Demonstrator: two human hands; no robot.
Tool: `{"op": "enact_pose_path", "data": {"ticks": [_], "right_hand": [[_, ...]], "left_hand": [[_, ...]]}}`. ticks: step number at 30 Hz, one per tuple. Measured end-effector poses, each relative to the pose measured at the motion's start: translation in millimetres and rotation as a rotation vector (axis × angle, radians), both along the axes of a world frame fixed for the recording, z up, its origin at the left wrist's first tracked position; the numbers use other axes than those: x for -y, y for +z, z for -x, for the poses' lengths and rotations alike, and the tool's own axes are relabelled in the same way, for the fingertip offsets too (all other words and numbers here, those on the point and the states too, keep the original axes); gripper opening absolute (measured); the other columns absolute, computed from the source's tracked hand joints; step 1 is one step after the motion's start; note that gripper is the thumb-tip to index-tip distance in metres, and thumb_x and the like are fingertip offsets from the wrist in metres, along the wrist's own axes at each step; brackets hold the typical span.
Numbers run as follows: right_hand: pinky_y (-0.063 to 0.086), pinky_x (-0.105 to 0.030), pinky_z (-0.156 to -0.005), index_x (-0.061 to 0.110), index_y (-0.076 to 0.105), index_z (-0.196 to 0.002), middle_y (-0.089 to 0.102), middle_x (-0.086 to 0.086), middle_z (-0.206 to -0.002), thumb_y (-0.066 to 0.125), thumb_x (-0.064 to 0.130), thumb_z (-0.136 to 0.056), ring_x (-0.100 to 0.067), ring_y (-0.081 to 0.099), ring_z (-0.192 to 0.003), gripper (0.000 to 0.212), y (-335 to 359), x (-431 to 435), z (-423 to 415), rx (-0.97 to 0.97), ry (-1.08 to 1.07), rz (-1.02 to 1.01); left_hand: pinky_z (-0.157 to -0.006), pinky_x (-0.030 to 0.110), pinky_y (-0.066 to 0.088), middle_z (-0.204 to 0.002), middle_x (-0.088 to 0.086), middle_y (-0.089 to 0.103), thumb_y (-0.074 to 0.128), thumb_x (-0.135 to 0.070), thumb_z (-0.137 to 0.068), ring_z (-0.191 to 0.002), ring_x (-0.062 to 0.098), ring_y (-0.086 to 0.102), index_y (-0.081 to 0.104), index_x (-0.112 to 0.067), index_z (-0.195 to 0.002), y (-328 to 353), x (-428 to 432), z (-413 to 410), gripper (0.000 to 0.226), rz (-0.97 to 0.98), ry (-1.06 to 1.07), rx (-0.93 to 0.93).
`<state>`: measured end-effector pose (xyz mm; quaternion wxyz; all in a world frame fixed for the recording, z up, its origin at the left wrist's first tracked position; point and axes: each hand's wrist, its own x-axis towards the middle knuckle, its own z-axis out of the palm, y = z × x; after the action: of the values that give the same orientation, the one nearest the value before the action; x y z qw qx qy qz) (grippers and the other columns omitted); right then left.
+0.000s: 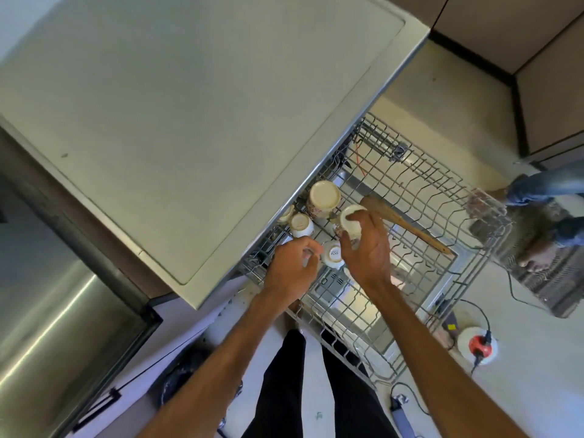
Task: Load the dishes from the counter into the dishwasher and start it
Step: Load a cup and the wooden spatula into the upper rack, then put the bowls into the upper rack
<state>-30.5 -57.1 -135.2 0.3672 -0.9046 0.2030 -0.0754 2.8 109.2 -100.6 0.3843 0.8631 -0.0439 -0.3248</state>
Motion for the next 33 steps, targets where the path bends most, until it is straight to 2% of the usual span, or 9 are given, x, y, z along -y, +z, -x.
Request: {"op": "enact_pose_path", "data": {"ticks": [4, 6, 9, 14, 18, 21, 23, 29, 33], "right_hand": [[0.056, -0.038, -0.075, 0.015, 0.065, -0.102, 0.060, 0.009, -0.104, 0.066, 0.007, -0.090, -0.013, 0.059, -0.092, 0.015, 82.7, -35.0, 12.0, 0.142, -0.065, -0.124], [0.055, -0.037, -0.069, 0.015, 0.066, -0.099, 0.062, 0.008, -0.099, 0.065, 0.005, -0.089, -0.013, 0.060, -0.086, 0.014, 121.0, -54.4, 13.3, 0.214, -0.041, -0.155], [0.055, -0.035, -0.069, 0.014, 0.066, -0.096, 0.064, 0.004, -0.097, 0.064, 0.004, -0.087, -0.013, 0.061, -0.084, 0.014, 170.9, -90.8, 4.5, 0.257, 0.051, -0.208], [0.055, -0.038, -0.069, 0.019, 0.065, -0.098, 0.063, 0.006, -0.096, 0.061, 0.002, -0.087, -0.014, 0.062, -0.085, 0.021, 222.0, -168.9, -22.5, 0.211, 0.293, -0.309], [0.054, -0.034, -0.068, 0.017, 0.066, -0.095, 0.065, 0.004, -0.091, 0.064, -0.001, -0.081, -0.012, 0.061, -0.077, 0.023, 246.3, -241.3, -39.1, 0.210, 0.557, -0.279], [0.050, -0.025, -0.075, 0.016, 0.068, -0.095, 0.067, 0.001, -0.091, 0.066, 0.001, -0.082, -0.010, 0.059, -0.077, 0.021, 259.1, -295.4, -38.3, 0.126, 0.748, -0.240], [0.053, -0.028, -0.077, 0.014, 0.069, -0.093, 0.068, 0.000, -0.089, 0.067, 0.001, -0.080, -0.012, 0.061, -0.077, 0.019, 261.5, -329.7, -37.9, 0.085, 0.847, -0.216], [0.059, -0.036, -0.075, 0.017, 0.071, -0.089, 0.067, 0.003, -0.082, 0.073, 0.008, -0.076, -0.010, 0.063, -0.069, 0.016, 249.9, -415.4, -37.4, -0.073, 0.968, -0.140], [0.059, -0.036, -0.077, 0.021, 0.069, -0.091, 0.066, 0.004, -0.085, 0.075, 0.014, -0.077, -0.010, 0.064, -0.074, 0.016, 235.0, -444.1, -36.3, -0.168, 1.017, -0.048]], "left_hand": [[-0.084, 0.026, 0.056, -0.100, -0.015, 0.071, 0.056, -0.018, -0.093, -0.091, -0.001, 0.065, 0.070, -0.026, -0.106, 64.3, -16.8, 10.7, 0.021, 0.042, -0.055, 0.085], [-0.080, 0.023, 0.055, -0.094, -0.017, 0.070, 0.055, -0.019, -0.094, -0.086, 0.000, 0.066, 0.071, -0.027, -0.103, 97.7, -30.6, 15.7, 0.020, 0.037, -0.016, 0.114], [-0.075, 0.032, 0.057, -0.090, -0.011, 0.073, 0.049, -0.036, -0.093, -0.082, 0.008, 0.069, 0.069, -0.033, -0.099, 140.9, -61.7, 20.8, 0.021, 0.001, 0.061, 0.179], [-0.074, 0.031, 0.055, -0.092, -0.018, 0.070, 0.052, -0.032, -0.088, -0.078, 0.001, 0.064, 0.065, -0.036, -0.099, 197.8, -139.8, 30.2, 0.018, -0.170, 0.228, 0.272], [-0.075, 0.035, 0.057, -0.094, -0.013, 0.072, 0.053, -0.020, -0.086, -0.082, 0.008, 0.067, 0.069, -0.033, -0.101, 231.7, -214.5, 50.3, 0.025, -0.224, 0.416, 0.273], [-0.078, 0.036, 0.058, -0.097, -0.013, 0.072, 0.054, -0.023, -0.088, -0.087, 0.010, 0.067, 0.069, -0.032, -0.100, 248.9, -270.0, 74.1, 0.020, -0.254, 0.566, 0.303], [-0.082, 0.035, 0.057, -0.098, -0.013, 0.073, 0.054, -0.026, -0.087, -0.091, 0.009, 0.068, 0.070, -0.031, -0.099, 254.6, -302.9, 89.7, 0.020, -0.254, 0.651, 0.302], [-0.084, 0.037, 0.056, -0.095, -0.012, 0.072, 0.058, -0.029, -0.084, -0.092, 0.008, 0.067, 0.071, -0.029, -0.095, 251.1, -382.7, 125.0, 0.017, -0.254, 0.789, 0.289], [-0.080, 0.027, 0.053, -0.094, -0.009, 0.072, 0.061, -0.022, -0.087, -0.090, 0.009, 0.067, 0.072, -0.024, -0.096, 241.4, -420.0, 124.2, 0.014, -0.246, 0.786, 0.246]]}}
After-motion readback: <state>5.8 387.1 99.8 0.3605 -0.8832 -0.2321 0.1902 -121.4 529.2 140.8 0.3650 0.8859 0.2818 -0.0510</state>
